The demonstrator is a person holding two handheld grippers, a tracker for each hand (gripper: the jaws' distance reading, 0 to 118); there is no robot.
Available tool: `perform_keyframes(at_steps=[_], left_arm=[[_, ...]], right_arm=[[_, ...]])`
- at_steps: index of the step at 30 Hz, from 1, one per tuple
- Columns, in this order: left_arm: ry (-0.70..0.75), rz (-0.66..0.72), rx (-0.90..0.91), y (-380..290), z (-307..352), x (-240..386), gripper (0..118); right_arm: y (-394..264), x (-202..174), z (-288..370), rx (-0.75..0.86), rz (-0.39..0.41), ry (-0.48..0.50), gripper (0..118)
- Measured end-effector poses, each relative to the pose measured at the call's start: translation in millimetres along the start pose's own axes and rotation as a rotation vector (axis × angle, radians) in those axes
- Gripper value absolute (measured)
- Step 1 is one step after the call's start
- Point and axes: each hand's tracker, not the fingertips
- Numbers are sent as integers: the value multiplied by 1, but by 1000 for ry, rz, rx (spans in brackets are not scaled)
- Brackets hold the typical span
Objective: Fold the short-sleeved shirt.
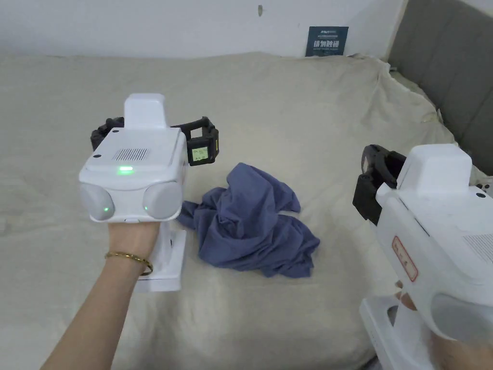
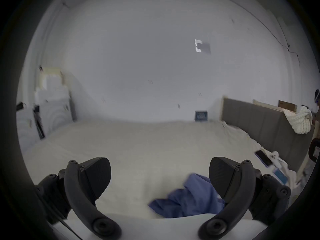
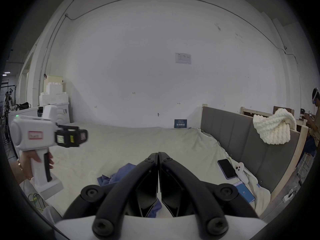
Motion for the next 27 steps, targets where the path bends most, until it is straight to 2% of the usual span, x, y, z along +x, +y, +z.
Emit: perform_keyframes(at_steps=[3, 5, 6, 8, 10, 12, 13, 27], left_arm=[[31, -23, 55, -6, 27, -12, 113], [43, -49, 67, -19, 37, -18, 100], [51, -64, 75, -25, 42, -20, 86], [63, -78, 75, -35, 50, -20, 49], [72, -67, 71, -44, 55, -22, 16], [62, -39, 55, -50, 59, -25, 3], [53, -33, 49, -54, 60, -25, 0], [31, -45, 0, -72, 73, -21, 0]], right_arm=[[3, -7, -4, 23, -5, 13, 0], [3, -12, -6, 33, -7, 16, 0], [2, -14, -6, 36, -6, 17, 0], [-2, -17, -6, 35, -5, 22, 0], [-7, -20, -4, 27, -5, 30, 0], [-11, -22, -2, 21, -1, 34, 0], [-13, -22, -2, 14, 0, 36, 0], [-30, -25, 2, -24, -5, 26, 0]])
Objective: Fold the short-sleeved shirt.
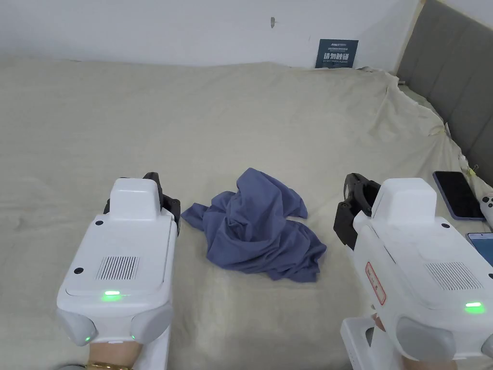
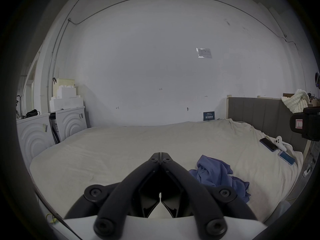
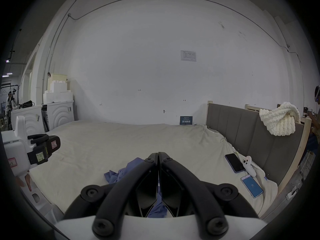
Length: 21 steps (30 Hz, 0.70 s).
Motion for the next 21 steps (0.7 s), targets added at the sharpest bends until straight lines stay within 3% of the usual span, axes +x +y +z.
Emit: perform_keyframes(at_steps=[3, 5, 7, 8, 14, 17, 21], left_arm=[[-8, 12, -5, 0, -1, -1, 0], [-7, 14, -7, 0, -1, -2, 0], [-6, 16, -10, -1, -1, -2, 0], [-8, 20, -12, -1, -1, -3, 0], [-1, 32, -21, -2, -1, -6, 0], [-3, 27, -22, -2, -1, -6, 0], [-3, 15, -25, -3, -2, -7, 0]], right_arm=[[2, 3, -7, -28, -13, -10, 3], [4, 7, -15, -66, -20, -4, 41], [7, 10, -27, -127, -18, -7, 98], [8, 11, -33, -159, -19, -13, 108], [5, 25, -89, -355, -92, 15, 115], [-8, 33, -132, -538, -105, 8, 115], [-45, 41, -186, -808, -54, -19, 112]])
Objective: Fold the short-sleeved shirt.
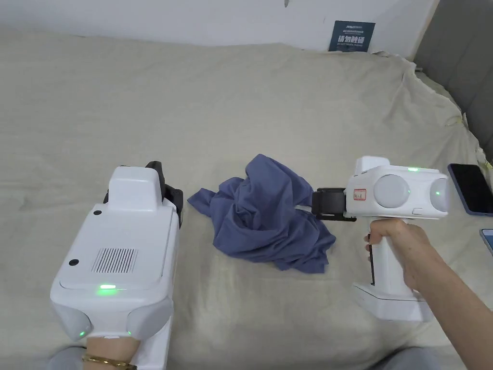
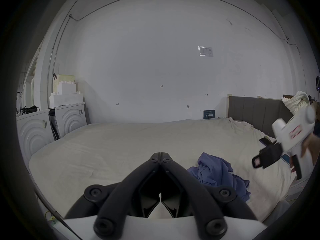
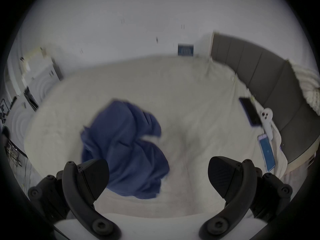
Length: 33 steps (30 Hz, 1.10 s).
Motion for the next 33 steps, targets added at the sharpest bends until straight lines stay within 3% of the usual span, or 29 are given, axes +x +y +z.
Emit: perform_keyframes(at_steps=[3, 6, 8, 9, 10, 13, 18, 20, 21, 22, 23, 25, 26, 29, 33], left_arm=[[5, 0, -10, -2, -4, -2, 0], [14, 0, -25, -5, -9, -5, 0], [18, -2, -35, -7, -12, -5, 0], [20, -3, -42, -9, -14, -6, 0], [21, -4, -49, -10, -15, -6, 0], [25, -7, -72, -16, -20, -6, 0], [31, 0, -107, -22, -28, -8, 0], [26, 10, -128, -22, -34, -9, 3], [21, 25, -138, -22, -38, -10, 11], [16, 57, -163, -20, -43, -12, 28], [-10, 97, -203, -17, -51, -15, 47], [-58, 168, -286, -9, -73, -21, 100], [-82, 196, -325, -6, -85, -24, 113], [-174, 292, -443, 4, -129, -31, 118], [-189, 238, -645, 9, -194, -25, 118]], right_arm=[[-1, 5, -33, -104, -27, -29, 99], [-3, 9, -57, -182, -86, -33, 70], [-7, 8, -64, -188, -116, -43, 61], [-8, 8, -67, -189, -113, -40, 61], [-10, 7, -71, -195, -117, -34, 52], [-14, 2, -82, -227, -107, -24, 39], [-19, 0, -87, -222, -133, -6, 5], [-17, 0, -85, -225, -120, -1, 3], [-16, 0, -83, -226, -102, 4, 3], [-15, 1, -79, -224, -94, 5, 3], [-13, 3, -76, -218, -100, 11, 3], [-11, 7, -67, -187, -117, 38, 3], [-9, 8, -62, -177, -116, 44, 3], [-2, 13, -52, -126, -107, 58, 3], [3, 14, -33, -71, -103, 84, 3]])
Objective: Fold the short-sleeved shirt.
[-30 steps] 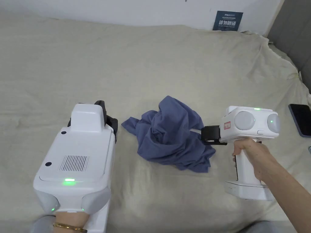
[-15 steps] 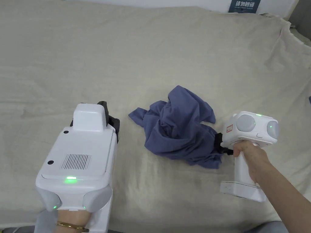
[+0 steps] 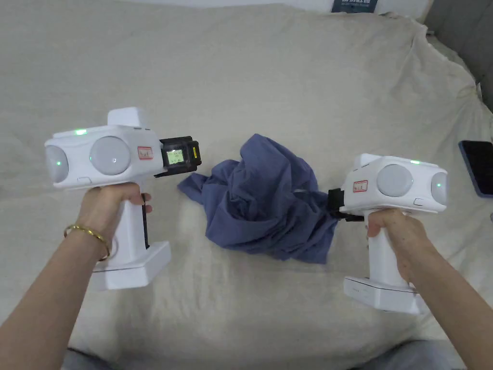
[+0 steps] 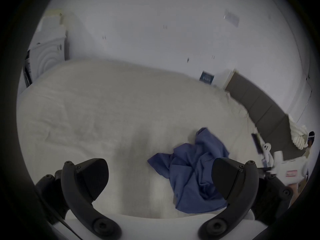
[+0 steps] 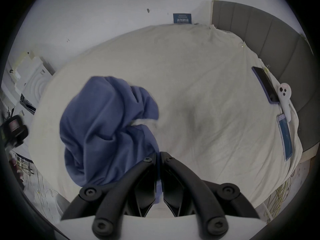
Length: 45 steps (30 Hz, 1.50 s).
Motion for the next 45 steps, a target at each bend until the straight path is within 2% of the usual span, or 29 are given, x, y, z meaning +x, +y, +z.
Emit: perform_keyframes(at_steps=[6, 9, 12, 15, 17, 18, 21, 23, 27, 31, 33, 39, 45], left_arm=[[177, -166, -222, 16, -74, 12, 118], [203, -207, -273, 12, -97, 16, 118], [212, -205, -298, 10, -114, 16, 108], [245, -221, -331, 5, -127, 20, 85], [213, -230, -350, -1, -130, 21, 54], [168, -224, -361, -5, -130, 23, 43], [189, -238, -326, -11, -131, 29, 26], [152, -247, -330, -11, -128, 29, 0], [169, -235, -314, -7, -118, 33, 0], [39, -52, -219, 18, -78, 15, 0], [35, -6, -151, 32, -55, 9, 0], [115, 21, 84, 81, 30, -23, 0], [211, 79, 340, 121, 133, -62, 0]], right_arm=[[2, 1, 7, 31, 17, 12, 3], [1, 3, 6, 29, 17, 23, 3], [1, 5, 5, 32, 19, 27, 3], [1, 7, 4, 29, 24, 29, 3], [1, 8, 2, 26, 23, 30, 3], [1, 9, 1, 24, 20, 31, 3], [2, 10, -2, 23, 15, 30, 3], [2, 9, 0, 26, 14, 31, 3], [3, 7, 4, 29, 14, 37, 3], [12, 9, 20, 42, 24, 48, 3], [18, 13, 30, 60, 14, 55, 3], [43, 30, 95, 168, -1, 66, 3], [72, 49, 179, 353, 23, 3, 3]])
